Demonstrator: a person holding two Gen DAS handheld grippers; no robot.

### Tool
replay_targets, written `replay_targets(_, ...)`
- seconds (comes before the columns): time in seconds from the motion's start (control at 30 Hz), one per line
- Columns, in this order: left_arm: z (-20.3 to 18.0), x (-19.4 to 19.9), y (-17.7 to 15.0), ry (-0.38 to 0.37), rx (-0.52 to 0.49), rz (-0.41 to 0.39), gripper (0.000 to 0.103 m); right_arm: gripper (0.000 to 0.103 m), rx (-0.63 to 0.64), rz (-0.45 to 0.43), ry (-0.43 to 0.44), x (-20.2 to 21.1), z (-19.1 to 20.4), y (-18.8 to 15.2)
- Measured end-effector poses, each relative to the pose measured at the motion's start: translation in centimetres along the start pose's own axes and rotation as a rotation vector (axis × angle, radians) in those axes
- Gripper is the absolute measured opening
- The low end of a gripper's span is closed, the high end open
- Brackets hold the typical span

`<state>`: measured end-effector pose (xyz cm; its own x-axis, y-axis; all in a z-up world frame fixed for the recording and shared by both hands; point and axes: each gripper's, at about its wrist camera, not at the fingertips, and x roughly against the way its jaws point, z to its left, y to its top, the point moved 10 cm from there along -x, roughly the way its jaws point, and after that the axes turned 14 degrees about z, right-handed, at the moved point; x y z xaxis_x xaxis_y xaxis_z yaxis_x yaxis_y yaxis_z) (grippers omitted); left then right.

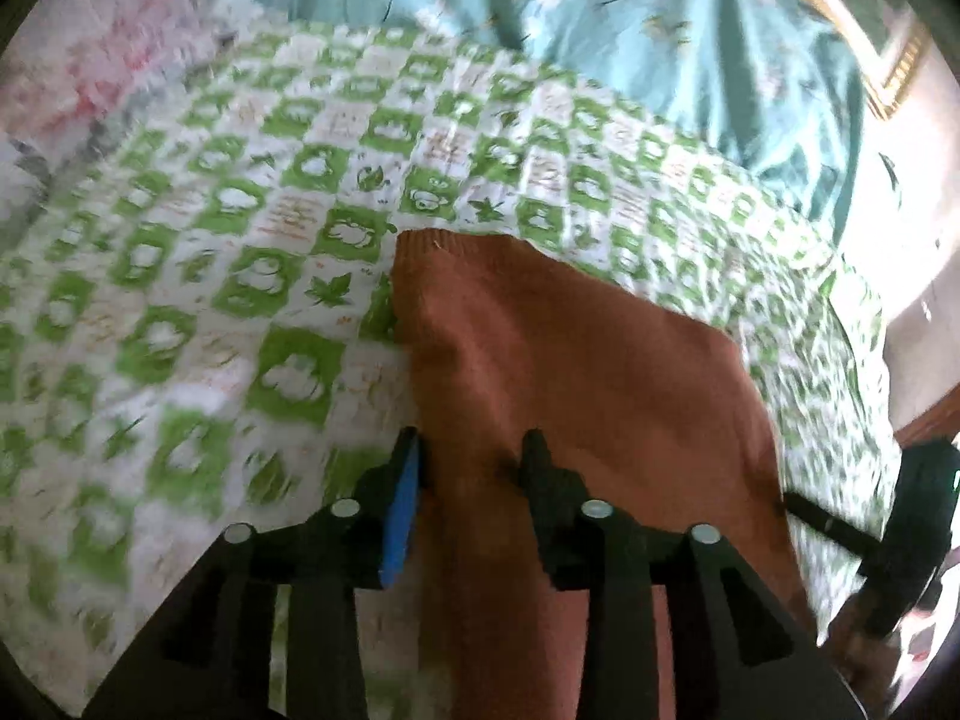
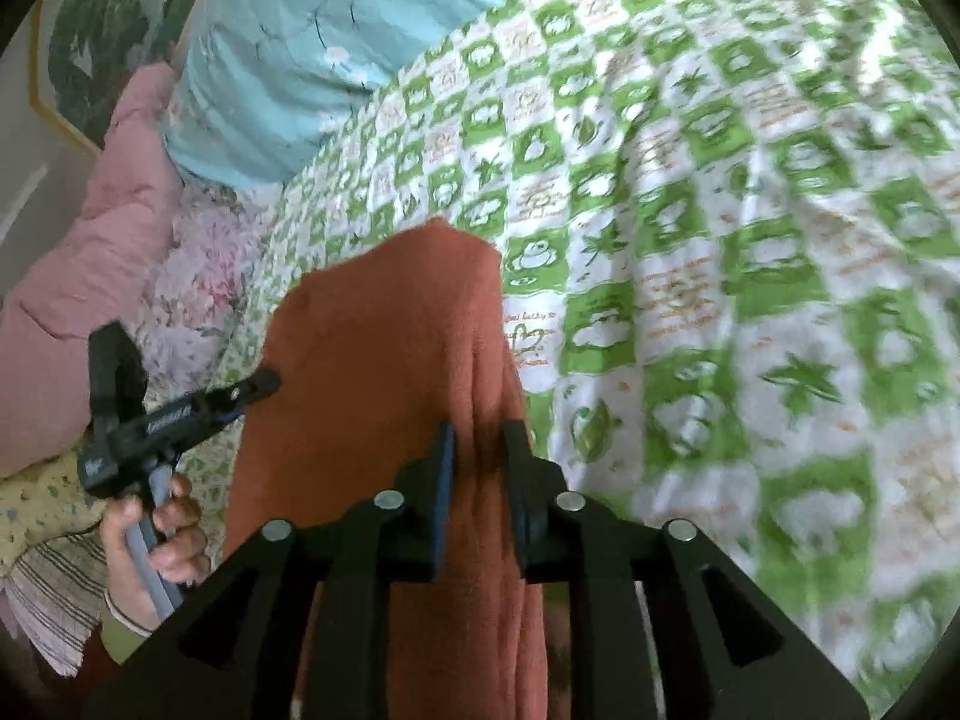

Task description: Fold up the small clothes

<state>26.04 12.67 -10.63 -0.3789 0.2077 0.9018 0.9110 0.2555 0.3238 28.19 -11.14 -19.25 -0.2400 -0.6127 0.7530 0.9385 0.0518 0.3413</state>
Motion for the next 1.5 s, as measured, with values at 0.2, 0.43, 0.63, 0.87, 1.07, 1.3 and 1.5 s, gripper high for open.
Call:
replay_targets(0.2,-2.0,3.6,-8.9,-0.06,-0.071,0.008,0.041,0.033,0.012,-0.021,0.001,3.3,-0.1,-3.4)
replay_targets(0.43,-2.3,4.6,-16.9,-0.052,-0.085,0.044,0.052,0.033,-0.022,-0.017,0.011,5.0,-1.0,-8.6)
replay_targets(0.63,-3.1,3.7,-20.2,0.014,-0.146,0.051,0.056,0.033,0.014,-0.01,0.013,5.0,0.0,-10.5)
replay_targets(0.87,-2.3,2.3,-19.5,0.118,-0.147,0.003,0.047,0.032,0.063,0.002,-0.013,4.0,1.1,-11.1)
replay_targets(1.07,-2.3,3.4,-19.3,0.136,-0.141,-0.053,0.009,0.005,0.077,-0.006,-0.023,4.4,1.3,-10.7)
replay_targets(1.3,-1.9,1.9,-19.9,0.113,-0.1,-0.001,0.007,0.004,0.069,0.073,-0.156,2.6,-2.1,-11.9)
replay_targets(1.5,-1.6,2.4,-20.2,0.072,-0.101,0.048,0.011,0.01,0.077,0.069,-0.167,3.1,-2.1,-11.6)
